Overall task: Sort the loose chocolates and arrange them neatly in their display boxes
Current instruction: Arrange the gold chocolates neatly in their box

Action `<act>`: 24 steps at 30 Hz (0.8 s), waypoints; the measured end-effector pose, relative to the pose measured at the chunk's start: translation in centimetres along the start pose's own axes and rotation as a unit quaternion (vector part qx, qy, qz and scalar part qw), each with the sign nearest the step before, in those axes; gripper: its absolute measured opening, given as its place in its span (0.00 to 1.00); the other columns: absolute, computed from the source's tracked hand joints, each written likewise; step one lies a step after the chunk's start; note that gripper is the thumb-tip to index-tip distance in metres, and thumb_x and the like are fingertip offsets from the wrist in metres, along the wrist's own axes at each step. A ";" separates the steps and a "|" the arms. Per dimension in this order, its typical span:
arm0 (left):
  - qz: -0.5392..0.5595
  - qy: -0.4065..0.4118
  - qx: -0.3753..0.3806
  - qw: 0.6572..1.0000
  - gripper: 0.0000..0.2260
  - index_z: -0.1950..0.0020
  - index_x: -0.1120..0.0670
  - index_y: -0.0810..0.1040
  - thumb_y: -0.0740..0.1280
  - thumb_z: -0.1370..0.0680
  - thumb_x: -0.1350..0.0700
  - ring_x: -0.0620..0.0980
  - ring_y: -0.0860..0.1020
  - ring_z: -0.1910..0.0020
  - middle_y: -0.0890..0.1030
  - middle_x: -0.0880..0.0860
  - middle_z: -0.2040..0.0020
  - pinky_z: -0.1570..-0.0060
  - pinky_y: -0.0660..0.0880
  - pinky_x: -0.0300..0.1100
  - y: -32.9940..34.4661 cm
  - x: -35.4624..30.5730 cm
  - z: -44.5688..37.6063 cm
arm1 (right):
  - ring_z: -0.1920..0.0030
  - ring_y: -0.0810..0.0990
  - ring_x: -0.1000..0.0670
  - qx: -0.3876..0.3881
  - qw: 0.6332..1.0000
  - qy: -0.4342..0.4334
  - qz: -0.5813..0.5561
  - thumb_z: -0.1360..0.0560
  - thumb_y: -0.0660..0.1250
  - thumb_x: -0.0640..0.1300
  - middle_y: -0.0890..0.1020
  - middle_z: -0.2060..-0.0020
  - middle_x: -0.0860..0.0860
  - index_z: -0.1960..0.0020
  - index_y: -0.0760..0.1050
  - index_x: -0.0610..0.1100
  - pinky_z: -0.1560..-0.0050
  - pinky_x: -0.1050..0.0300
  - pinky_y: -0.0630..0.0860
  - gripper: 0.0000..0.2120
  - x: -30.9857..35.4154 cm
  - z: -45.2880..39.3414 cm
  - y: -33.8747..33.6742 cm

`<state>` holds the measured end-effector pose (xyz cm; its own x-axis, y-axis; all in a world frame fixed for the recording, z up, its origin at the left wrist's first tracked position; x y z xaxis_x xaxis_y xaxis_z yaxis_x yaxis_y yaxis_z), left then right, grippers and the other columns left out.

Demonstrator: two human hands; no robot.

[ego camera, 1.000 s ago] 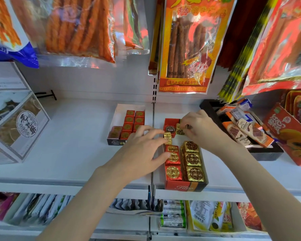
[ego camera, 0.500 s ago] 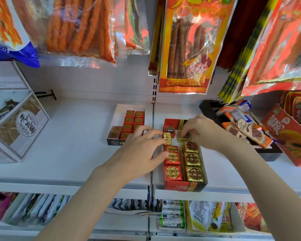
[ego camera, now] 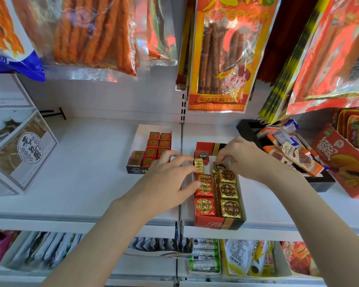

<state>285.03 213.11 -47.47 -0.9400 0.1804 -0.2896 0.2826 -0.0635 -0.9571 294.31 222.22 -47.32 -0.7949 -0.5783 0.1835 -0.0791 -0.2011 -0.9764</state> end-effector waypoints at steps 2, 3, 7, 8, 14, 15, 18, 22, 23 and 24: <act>0.001 0.000 0.000 1.000 0.19 0.31 0.46 0.66 0.54 0.22 0.43 0.43 0.52 0.31 0.61 0.42 0.28 0.30 0.57 0.49 0.0 0.0 -0.1 | 0.44 0.74 0.46 -0.052 0.997 -0.040 -0.036 0.24 0.58 0.40 0.80 0.45 0.47 0.44 0.77 0.48 0.41 0.46 0.72 0.13 1.3 -0.1 -1.1; 0.000 0.001 0.000 1.000 0.20 0.31 0.46 0.66 0.54 0.22 0.43 0.43 0.52 0.31 0.61 0.42 0.28 0.30 0.57 0.49 0.0 0.0 -0.1 | 0.45 0.75 0.47 -0.063 0.994 -0.056 -0.066 0.24 0.61 0.42 0.81 0.46 0.49 0.43 0.77 0.48 0.43 0.47 0.74 0.12 2.0 0.0 -1.5; 0.000 0.002 0.000 1.000 0.20 0.31 0.46 0.66 0.54 0.22 0.43 0.45 0.53 0.31 0.62 0.43 0.28 0.30 0.58 0.49 0.1 0.0 -0.1 | 0.43 0.73 0.48 -0.026 0.993 -0.079 -0.086 0.28 0.67 0.45 0.80 0.46 0.53 0.42 0.75 0.50 0.43 0.52 0.72 0.14 3.8 -0.4 0.2; 0.002 0.001 -0.002 1.000 0.20 0.31 0.46 0.67 0.55 0.22 0.44 0.45 0.53 0.31 0.62 0.43 0.28 0.31 0.59 0.49 0.1 0.1 -0.1 | 0.44 0.73 0.48 -0.026 0.993 -0.078 -0.085 0.27 0.66 0.45 0.80 0.46 0.53 0.42 0.75 0.49 0.43 0.53 0.72 0.14 3.8 -0.5 0.5; -0.002 0.001 -0.003 1.000 0.19 0.32 0.45 0.67 0.55 0.22 0.43 0.45 0.54 0.31 0.62 0.43 0.28 0.31 0.59 0.50 0.1 0.2 -0.2 | 0.50 0.77 0.48 -0.046 0.982 -0.076 -0.165 0.31 0.69 0.40 0.77 0.52 0.50 0.47 0.72 0.44 0.51 0.56 0.75 0.13 3.6 -0.5 0.1; -0.001 0.001 -0.003 1.000 0.19 0.32 0.45 0.67 0.55 0.22 0.43 0.45 0.54 0.31 0.62 0.43 0.28 0.31 0.59 0.50 0.1 0.2 -0.2 | 0.51 0.77 0.48 -0.053 0.978 -0.069 -0.190 0.31 0.70 0.39 0.77 0.51 0.48 0.47 0.70 0.45 0.52 0.56 0.75 0.15 3.2 -0.5 -0.1; 0.000 0.002 -0.001 1.000 0.19 0.32 0.45 0.67 0.56 0.22 0.43 0.45 0.54 0.31 0.62 0.42 0.29 0.31 0.59 0.50 0.0 0.1 -0.1 | 0.50 0.78 0.47 -0.102 0.963 -0.039 -0.245 0.33 0.70 0.37 0.74 0.48 0.45 0.49 0.68 0.50 0.47 0.52 0.77 0.17 1.0 0.0 -2.4; 0.004 0.004 -0.002 1.000 0.19 0.32 0.46 0.67 0.56 0.22 0.44 0.46 0.54 0.30 0.62 0.43 0.28 0.31 0.59 0.50 -0.1 -0.1 0.0 | 0.49 0.78 0.47 -0.093 0.967 -0.026 -0.236 0.32 0.71 0.37 0.74 0.49 0.46 0.53 0.71 0.48 0.46 0.53 0.77 0.12 -0.8 0.8 -3.0; 0.004 0.002 0.000 1.000 0.19 0.32 0.46 0.67 0.56 0.22 0.44 0.46 0.54 0.30 0.62 0.43 0.28 0.31 0.59 0.50 -0.1 -0.2 0.0 | 0.48 0.79 0.48 -0.081 0.973 -0.031 -0.213 0.32 0.71 0.37 0.74 0.49 0.47 0.54 0.71 0.47 0.46 0.55 0.78 0.12 -0.8 0.9 -2.6; 0.002 0.001 0.004 1.000 0.19 0.32 0.46 0.67 0.55 0.22 0.44 0.46 0.53 0.30 0.62 0.43 0.28 0.30 0.58 0.49 -0.1 -0.2 0.0 | 0.48 0.78 0.48 -0.072 0.979 -0.038 -0.189 0.32 0.71 0.38 0.75 0.50 0.47 0.54 0.72 0.48 0.46 0.55 0.78 0.12 -0.7 1.0 -2.2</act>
<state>285.23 213.11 -47.33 -0.9384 0.1819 -0.2938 0.2854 -0.0712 -0.9558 295.62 222.31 -45.17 -0.6459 -0.5431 0.5366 -0.4470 -0.3008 -0.8425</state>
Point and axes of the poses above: each hand's wrist, its own z-axis away from the middle knuckle, its own y-axis out of the palm, x = y × z, the point moved 10 cm from there along -z, towards the middle knuckle
